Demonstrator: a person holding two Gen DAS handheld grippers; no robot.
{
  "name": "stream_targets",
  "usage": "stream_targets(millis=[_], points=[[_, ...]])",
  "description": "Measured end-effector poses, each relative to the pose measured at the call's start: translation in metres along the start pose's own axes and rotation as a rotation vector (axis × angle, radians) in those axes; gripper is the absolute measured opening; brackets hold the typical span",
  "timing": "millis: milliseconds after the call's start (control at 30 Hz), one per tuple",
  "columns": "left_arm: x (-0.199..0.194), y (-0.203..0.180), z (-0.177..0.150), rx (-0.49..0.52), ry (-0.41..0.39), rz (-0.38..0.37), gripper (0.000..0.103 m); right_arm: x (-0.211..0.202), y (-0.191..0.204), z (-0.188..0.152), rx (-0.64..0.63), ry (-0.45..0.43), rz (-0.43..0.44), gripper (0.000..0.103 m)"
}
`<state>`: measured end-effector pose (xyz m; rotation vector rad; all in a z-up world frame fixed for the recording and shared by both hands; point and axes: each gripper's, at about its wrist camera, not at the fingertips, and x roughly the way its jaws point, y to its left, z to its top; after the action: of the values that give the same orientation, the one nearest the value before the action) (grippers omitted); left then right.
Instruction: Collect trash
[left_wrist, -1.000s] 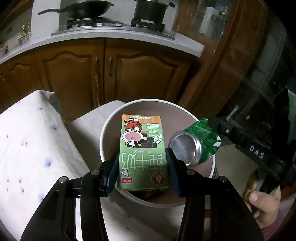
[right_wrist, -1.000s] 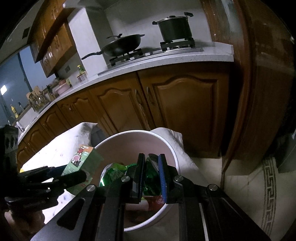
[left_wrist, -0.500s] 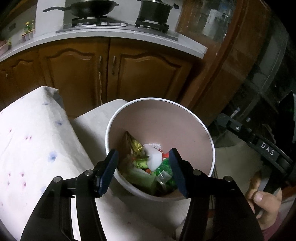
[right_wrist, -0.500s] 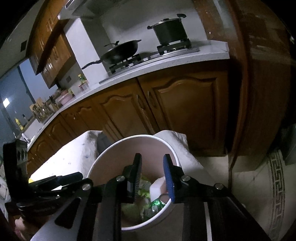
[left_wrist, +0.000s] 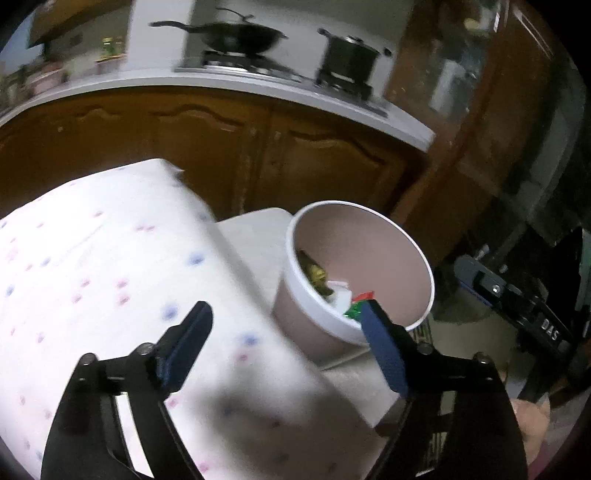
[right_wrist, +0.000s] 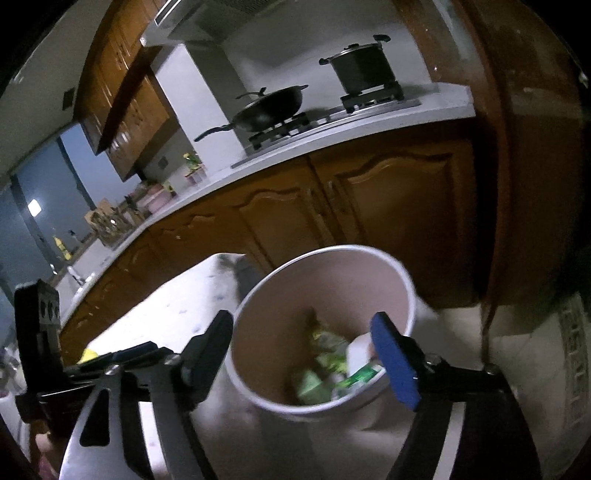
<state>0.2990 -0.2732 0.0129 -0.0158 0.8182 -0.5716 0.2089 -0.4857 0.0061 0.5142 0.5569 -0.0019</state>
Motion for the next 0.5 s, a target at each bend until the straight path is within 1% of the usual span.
stream_targets(millis=[33, 100, 133, 233, 500], points=[[-0.008, 0.005, -0.005, -0.014, -0.014, 0.007, 0.087, -0.002, 0.003, -0.002, 0.005, -0.003, 0.009, 0.089], [-0.023, 0.015, -0.014, -0.04, -0.038, 0.023, 0.093, -0.006, 0.011, -0.008, 0.007, -0.009, 0.025, 0.092], [-0.031, 0.02, -0.02, -0.054, -0.048, 0.034, 0.094, -0.009, 0.017, -0.012, 0.007, -0.012, 0.039, 0.094], [-0.051, 0.032, -0.033, -0.076, -0.072, 0.049, 0.095, -0.016, 0.034, -0.025, 0.002, -0.019, 0.071, 0.097], [-0.1, 0.061, -0.066, -0.123, -0.125, 0.127, 0.095, -0.025, 0.077, -0.056, -0.027, 0.005, 0.151, 0.099]])
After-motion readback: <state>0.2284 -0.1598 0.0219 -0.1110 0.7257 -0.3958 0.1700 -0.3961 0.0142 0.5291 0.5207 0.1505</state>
